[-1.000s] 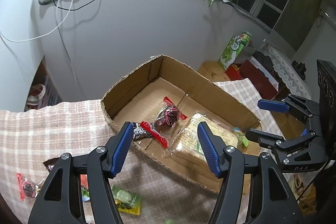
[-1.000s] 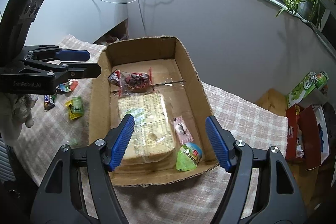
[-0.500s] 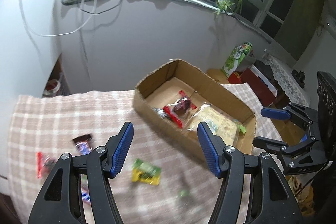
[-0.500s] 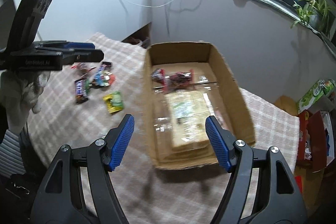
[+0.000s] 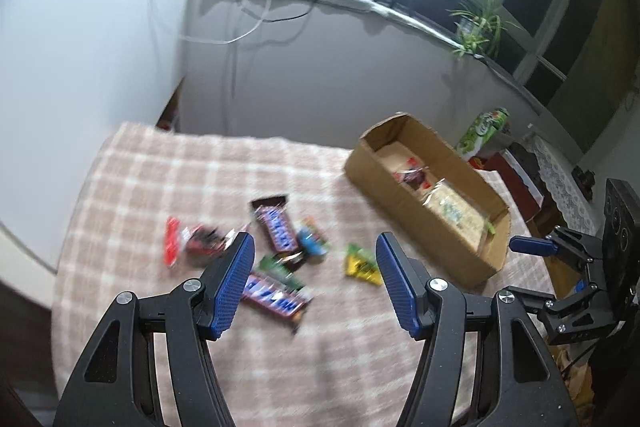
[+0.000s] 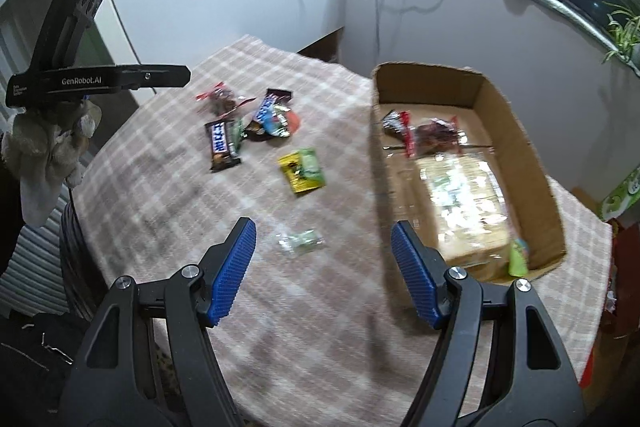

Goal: Organize snacks
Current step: 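Release both snacks into the box and withdraw both tools, then grasp the Snickers bar with the left gripper while the right grasps the clear candy packet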

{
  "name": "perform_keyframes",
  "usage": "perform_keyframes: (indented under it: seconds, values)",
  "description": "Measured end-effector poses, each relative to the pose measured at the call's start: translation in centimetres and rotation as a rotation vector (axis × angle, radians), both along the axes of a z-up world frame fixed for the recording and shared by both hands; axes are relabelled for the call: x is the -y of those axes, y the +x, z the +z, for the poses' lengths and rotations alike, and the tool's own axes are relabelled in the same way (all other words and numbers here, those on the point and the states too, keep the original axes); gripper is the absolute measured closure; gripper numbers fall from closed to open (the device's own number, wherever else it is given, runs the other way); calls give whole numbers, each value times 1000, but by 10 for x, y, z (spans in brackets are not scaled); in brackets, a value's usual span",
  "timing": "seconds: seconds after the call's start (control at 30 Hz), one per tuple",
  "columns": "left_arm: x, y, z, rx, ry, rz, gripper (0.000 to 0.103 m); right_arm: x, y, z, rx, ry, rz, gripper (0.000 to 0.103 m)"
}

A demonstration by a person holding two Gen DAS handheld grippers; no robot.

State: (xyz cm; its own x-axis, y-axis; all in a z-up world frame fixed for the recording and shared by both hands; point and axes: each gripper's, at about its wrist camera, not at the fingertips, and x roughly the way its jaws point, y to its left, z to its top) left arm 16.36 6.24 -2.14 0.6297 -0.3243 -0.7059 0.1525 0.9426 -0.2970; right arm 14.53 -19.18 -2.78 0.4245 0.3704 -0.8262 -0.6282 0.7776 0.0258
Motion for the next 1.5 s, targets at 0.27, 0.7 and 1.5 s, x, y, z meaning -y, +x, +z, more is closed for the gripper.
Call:
perform_keyframes:
  seconds: [0.27, 0.7, 1.5]
  values:
    - [-20, -16, -32, -68, -29, 26, 40, -19, -5, -27, -67, -7, 18, 30]
    - [-9, -4, -78, -170, -56, 3, 40, -29, 4, -65, -157, -27, 3, 32]
    - [6, 22, -97, -178, 82, 1, 47, -51, 21, -90, -134, -131, 12, 65]
